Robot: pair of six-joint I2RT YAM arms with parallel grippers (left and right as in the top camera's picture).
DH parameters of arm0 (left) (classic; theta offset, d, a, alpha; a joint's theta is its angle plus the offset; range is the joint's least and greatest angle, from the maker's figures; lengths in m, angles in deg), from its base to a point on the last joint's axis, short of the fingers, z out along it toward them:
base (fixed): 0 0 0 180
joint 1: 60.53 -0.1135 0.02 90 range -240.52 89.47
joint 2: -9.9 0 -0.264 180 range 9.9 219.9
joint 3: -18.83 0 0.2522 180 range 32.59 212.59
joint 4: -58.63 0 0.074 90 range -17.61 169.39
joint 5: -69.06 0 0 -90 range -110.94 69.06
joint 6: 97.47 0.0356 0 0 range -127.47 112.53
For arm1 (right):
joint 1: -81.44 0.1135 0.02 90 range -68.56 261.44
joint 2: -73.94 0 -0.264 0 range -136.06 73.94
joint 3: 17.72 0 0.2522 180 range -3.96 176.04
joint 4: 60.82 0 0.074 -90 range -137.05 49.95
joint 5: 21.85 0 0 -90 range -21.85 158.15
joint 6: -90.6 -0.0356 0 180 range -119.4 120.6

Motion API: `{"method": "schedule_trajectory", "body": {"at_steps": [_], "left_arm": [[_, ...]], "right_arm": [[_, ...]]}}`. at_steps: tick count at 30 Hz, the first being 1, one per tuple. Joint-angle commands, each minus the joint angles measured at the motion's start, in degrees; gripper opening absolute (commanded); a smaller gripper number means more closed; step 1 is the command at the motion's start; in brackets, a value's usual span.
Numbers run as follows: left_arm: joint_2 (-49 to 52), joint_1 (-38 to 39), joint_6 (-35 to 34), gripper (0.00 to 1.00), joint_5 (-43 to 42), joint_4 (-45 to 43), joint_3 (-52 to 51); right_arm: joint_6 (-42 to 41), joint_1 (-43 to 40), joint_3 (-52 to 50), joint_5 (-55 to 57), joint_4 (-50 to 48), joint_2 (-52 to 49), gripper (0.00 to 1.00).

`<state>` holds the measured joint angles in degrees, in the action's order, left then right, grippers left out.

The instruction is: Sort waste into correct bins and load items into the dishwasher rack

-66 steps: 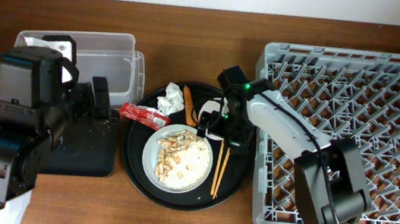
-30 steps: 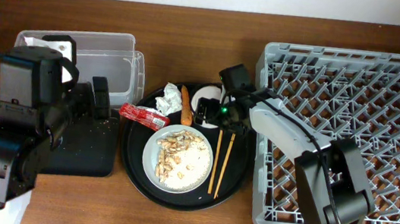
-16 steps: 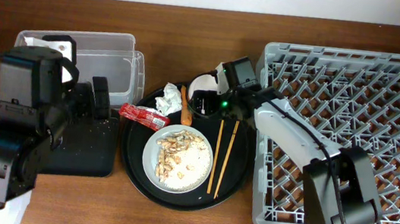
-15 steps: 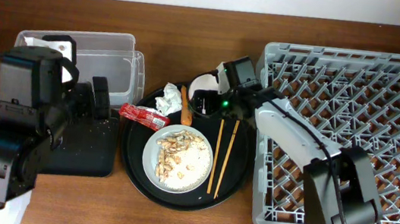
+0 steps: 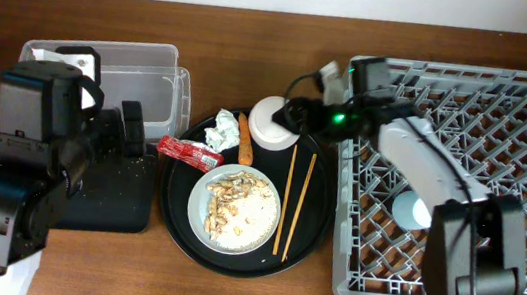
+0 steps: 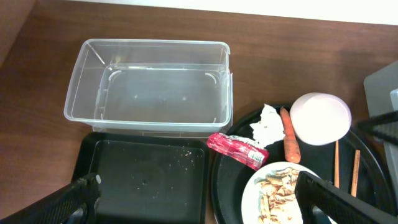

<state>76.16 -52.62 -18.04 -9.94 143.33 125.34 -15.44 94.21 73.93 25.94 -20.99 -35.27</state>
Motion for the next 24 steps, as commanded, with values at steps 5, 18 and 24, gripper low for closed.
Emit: {"method": "schedule_trajectory", "body": {"at_steps": [5, 18, 24], "left_arm": [[-0.02, -0.24, -0.74, 1.0, 0.83, -0.07, 0.5], [-0.02, -0.24, -0.74, 1.0, 0.83, -0.09, 0.5], [-0.02, -0.24, -0.74, 1.0, 0.83, -0.09, 0.5]], "right_arm": [[1.2, -3.45, 1.31, 3.56, -1.84, 1.7, 0.98], [1.07, 2.89, 1.31, 14.45, -6.19, -1.53, 0.98], [1.25, 2.93, 1.31, 14.88, -8.35, -2.93, 0.98]]}}
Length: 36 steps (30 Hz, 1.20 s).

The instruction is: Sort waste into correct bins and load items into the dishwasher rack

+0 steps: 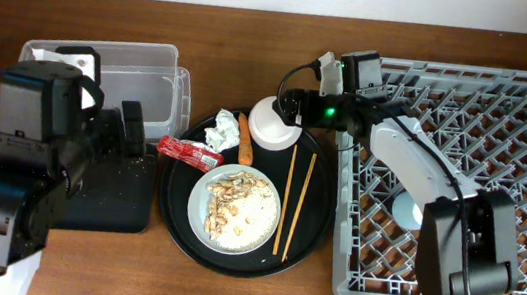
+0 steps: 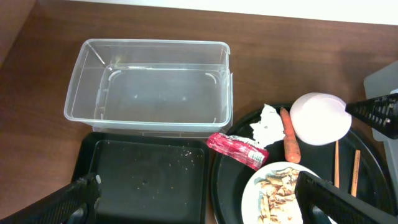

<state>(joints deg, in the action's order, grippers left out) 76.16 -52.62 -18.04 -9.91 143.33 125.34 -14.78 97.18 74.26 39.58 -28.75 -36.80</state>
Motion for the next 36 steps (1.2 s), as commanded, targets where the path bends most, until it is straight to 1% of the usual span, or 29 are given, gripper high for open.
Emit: {"method": "schedule_trajectory", "body": {"at_steps": [1, 9, 13, 17, 23, 26, 29, 30, 31, 32, 33, 36], "left_arm": [[-0.02, -0.24, -0.74, 1.0, 0.81, -0.09, 0.5], [-0.02, -0.24, -0.74, 1.0, 0.81, -0.07, 0.5], [-0.02, -0.24, -0.74, 1.0, 0.81, -0.07, 0.5], [-0.02, -0.24, -0.74, 1.0, 0.79, -0.09, 0.5], [-0.02, -0.24, -0.74, 1.0, 0.79, -0.07, 0.5], [-0.02, -0.24, -0.74, 1.0, 0.79, -0.09, 0.5], [-0.02, -0.24, -0.74, 1.0, 0.81, -0.09, 0.5], [-0.02, -0.24, -0.74, 1.0, 0.79, -0.09, 0.5], [-0.02, -0.24, -0.74, 1.0, 0.81, -0.09, 0.5], [-0.02, -0.24, -0.74, 1.0, 0.79, -0.07, 0.5], [-0.02, -0.24, -0.74, 1.0, 0.81, -0.09, 0.5], [-0.02, -0.24, -0.74, 1.0, 0.81, -0.09, 0.5]], "right_arm": [[0.59, -0.04, 0.98, 1.25, -0.81, -2.03, 0.98], [0.55, 0.0, 0.98, 0.33, -4.11, -7.78, 0.98], [0.59, 0.0, 0.98, 0.33, -5.14, -8.94, 0.98], [0.59, 0.0, 0.98, -4.28, -7.04, -8.98, 0.98], [0.57, -0.02, 0.98, -4.33, -7.04, -10.43, 0.98], [0.57, -0.02, 0.98, -6.08, -7.45, -11.54, 0.98], [1.68, -0.09, 0.98, -13.53, -9.64, -12.11, 0.98], [1.9, -0.22, 1.11, -19.06, -10.82, -12.07, 1.0], [1.9, -0.48, 1.73, -29.4, -11.8, -11.65, 0.96], [2.25, -0.55, 2.27, -38.51, -12.83, -11.15, 0.96], [3.54, -0.44, 2.67, -44.98, -13.53, -10.43, 0.98], [5.42, 1.14, 2.8, -49.96, -11.63, -6.64, 0.98]]}}
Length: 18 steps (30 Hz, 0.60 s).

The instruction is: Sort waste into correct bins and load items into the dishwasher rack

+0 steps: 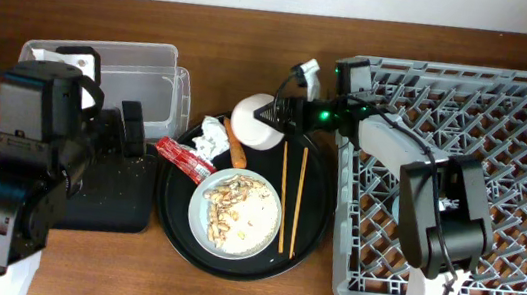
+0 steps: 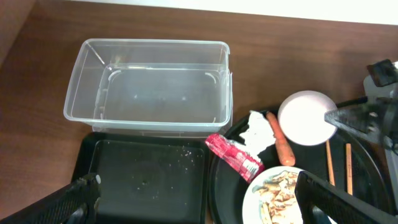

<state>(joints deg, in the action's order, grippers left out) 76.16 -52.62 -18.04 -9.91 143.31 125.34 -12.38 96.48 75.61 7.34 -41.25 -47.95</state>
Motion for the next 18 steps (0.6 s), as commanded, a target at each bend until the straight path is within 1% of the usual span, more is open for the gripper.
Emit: {"method": "schedule_trajectory", "body": {"at_steps": [1, 4, 7, 9, 14, 16, 18], "left_arm": [[-0.02, -0.24, -0.74, 1.0, 0.79, -0.07, 0.5], [-0.02, -0.24, -0.74, 1.0, 0.81, -0.04, 0.5], [-0.02, -0.24, -0.74, 1.0, 0.81, -0.07, 0.5], [-0.02, -0.24, -0.74, 1.0, 0.81, -0.07, 0.5], [-0.02, -0.24, -0.74, 1.0, 0.81, -0.04, 0.5], [-0.02, -0.24, -0.74, 1.0, 0.79, -0.04, 0.5], [-0.02, -0.24, -0.74, 1.0, 0.81, -0.04, 0.5]], "right_arm": [[3.76, 2.54, 1.44, -18.03, 1.7, 5.95, 0.98], [3.69, 3.32, 1.44, -16.68, 2.36, 8.46, 0.98], [5.11, 3.56, 1.44, -7.61, 8.15, 10.54, 0.98], [7.21, 4.46, 1.44, 1.38, 14.4, 11.78, 0.98], [8.31, 7.96, 1.46, 28.94, 26.49, 12.68, 0.98], [8.66, 9.51, 1.44, 35.39, 29.16, 12.68, 0.98], [12.07, 12.33, 1.44, 38.88, 30.91, 12.68, 0.98]]}}
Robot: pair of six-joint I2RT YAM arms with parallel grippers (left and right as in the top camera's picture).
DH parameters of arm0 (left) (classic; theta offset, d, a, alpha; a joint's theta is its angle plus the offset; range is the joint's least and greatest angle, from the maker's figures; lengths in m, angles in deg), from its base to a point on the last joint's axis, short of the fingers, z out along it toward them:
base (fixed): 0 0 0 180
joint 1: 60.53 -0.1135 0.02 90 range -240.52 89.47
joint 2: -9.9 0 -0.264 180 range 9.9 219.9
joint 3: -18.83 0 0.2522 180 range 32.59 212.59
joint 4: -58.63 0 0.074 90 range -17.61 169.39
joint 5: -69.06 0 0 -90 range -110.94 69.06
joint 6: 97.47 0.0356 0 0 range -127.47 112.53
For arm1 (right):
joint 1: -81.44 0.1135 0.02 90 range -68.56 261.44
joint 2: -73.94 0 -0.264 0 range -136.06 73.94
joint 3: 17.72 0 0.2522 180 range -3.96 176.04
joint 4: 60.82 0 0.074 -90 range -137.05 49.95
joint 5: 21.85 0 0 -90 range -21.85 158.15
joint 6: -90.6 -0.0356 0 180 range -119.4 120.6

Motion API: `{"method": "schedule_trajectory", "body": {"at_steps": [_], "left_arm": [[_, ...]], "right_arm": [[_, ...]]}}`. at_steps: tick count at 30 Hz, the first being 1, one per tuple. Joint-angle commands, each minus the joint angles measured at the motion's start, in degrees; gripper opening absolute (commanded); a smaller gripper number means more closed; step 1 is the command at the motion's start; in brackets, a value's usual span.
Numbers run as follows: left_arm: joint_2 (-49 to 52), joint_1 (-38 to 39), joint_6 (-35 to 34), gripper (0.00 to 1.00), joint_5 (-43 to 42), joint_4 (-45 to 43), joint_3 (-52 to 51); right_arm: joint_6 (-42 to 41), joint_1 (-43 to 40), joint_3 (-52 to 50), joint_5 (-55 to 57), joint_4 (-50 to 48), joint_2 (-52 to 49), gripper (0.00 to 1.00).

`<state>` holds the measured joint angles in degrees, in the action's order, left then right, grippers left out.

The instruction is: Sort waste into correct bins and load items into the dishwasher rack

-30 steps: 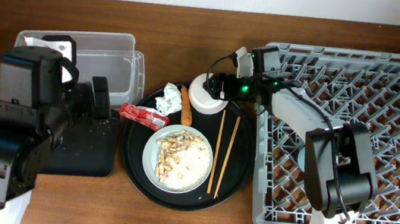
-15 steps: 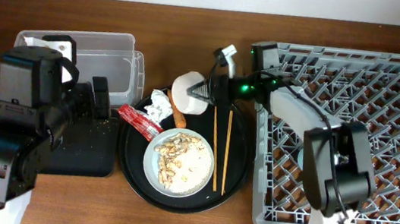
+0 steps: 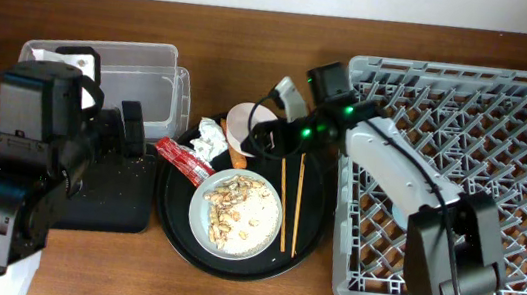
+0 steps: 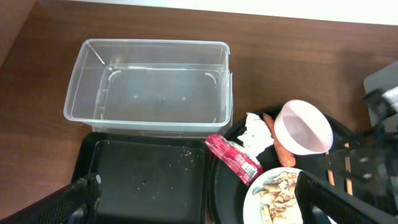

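A pale pink bowl [image 3: 243,120] [image 4: 303,127] is tilted at the back of the round black tray [image 3: 304,243], its hollow facing up and left. My right gripper [image 3: 263,137] is shut on the bowl's right rim. On the tray lie a plate of food scraps [image 3: 236,210], two chopsticks [image 3: 283,202], a carrot [image 4: 283,154], a crumpled tissue [image 3: 210,139] and a red wrapper [image 3: 180,157]. My left gripper [image 4: 199,199] hangs open over the black bin [image 4: 143,180], holding nothing.
A clear plastic bin [image 4: 155,87] stands behind the black bin at the left. The grey dishwasher rack [image 3: 462,172] fills the right side, with the right arm reaching out across its left edge. Bare wooden table lies behind the tray.
The bowl lay dome-up against the right gripper's tips; now it is tipped with its hollow showing and the gripper holds its rim, lower and further left. The left arm has not moved.
The bowl sat upside down at the tray's back with the right gripper just right of it. Then the gripper was against its side. Later the bowl, tissue, carrot and wrapper sat further left. Now the bowl is gripped and tilted open.
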<state>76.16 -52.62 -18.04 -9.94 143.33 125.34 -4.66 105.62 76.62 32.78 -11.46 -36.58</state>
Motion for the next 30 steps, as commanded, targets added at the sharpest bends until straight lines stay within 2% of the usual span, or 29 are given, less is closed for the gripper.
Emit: {"method": "schedule_trajectory", "body": {"at_steps": [1, 3, 5, 8, 13, 17, 19, 21, 24, 26, 27, 28, 30], "left_arm": [[-0.02, -0.24, -0.74, 1.0, 0.83, -0.07, 0.5], [-0.02, -0.24, -0.74, 1.0, 0.81, -0.07, 0.5], [-0.02, -0.24, -0.74, 1.0, 0.81, -0.09, 0.5], [-0.02, -0.24, -0.74, 1.0, 0.83, -0.09, 0.5], [-0.02, -0.24, -0.74, 1.0, 0.83, -0.09, 0.5], [-0.02, -0.24, -0.74, 1.0, 0.83, -0.07, 0.5], [-0.02, -0.24, -0.74, 1.0, 0.81, -0.09, 0.5], [-0.02, -0.24, -0.74, 1.0, 0.83, -0.09, 0.5], [-0.02, -0.24, -0.74, 1.0, 0.81, -0.07, 0.5], [-0.02, -0.24, -0.74, 1.0, 0.81, -0.09, 0.5], [-0.02, -0.24, -0.74, 1.0, 0.81, -0.07, 0.5], [-0.02, -0.24, -0.74, 1.0, 0.83, -0.07, 0.5], [-0.02, -0.24, -0.74, 1.0, 0.83, -0.09, 0.5]], "right_arm": [[4.46, 4.46, 0.44, 16.0, 1.42, 1.31, 0.98], [4.33, 6.19, 0.46, 22.43, 1.88, 1.31, 0.98], [2.51, 6.54, 0.57, 23.78, 1.92, 1.31, 0.98], [-1.57, 5.6, 1.53, 21.81, 2.56, 1.31, 0.98], [-2.25, 2.6, 3.43, 8.66, 3.69, 1.86, 0.99], [-0.15, 2.34, 4.11, 13.11, 6.86, 3.19, 0.98], [-5.84, 1.42, 4.68, 13.11, 7.1, 3.96, 0.98], [-18.01, -0.9, 5.16, 13.07, 6.88, 4.02, 0.98], [-24.92, -2.56, 5.16, 12.7, 5.88, 3.23, 0.99], [-26.21, -2.49, 5.16, 12.68, 4.9, 2.23, 0.86], [-27.19, -2.27, 5.14, 12.98, 4.76, 1.57, 0.76], [-28.35, -1.92, 5.14, 12.96, 4.42, 0.9, 0.71], [-30.73, -1.33, 5.14, 13.77, 3.26, -1.05, 0.71]]}}
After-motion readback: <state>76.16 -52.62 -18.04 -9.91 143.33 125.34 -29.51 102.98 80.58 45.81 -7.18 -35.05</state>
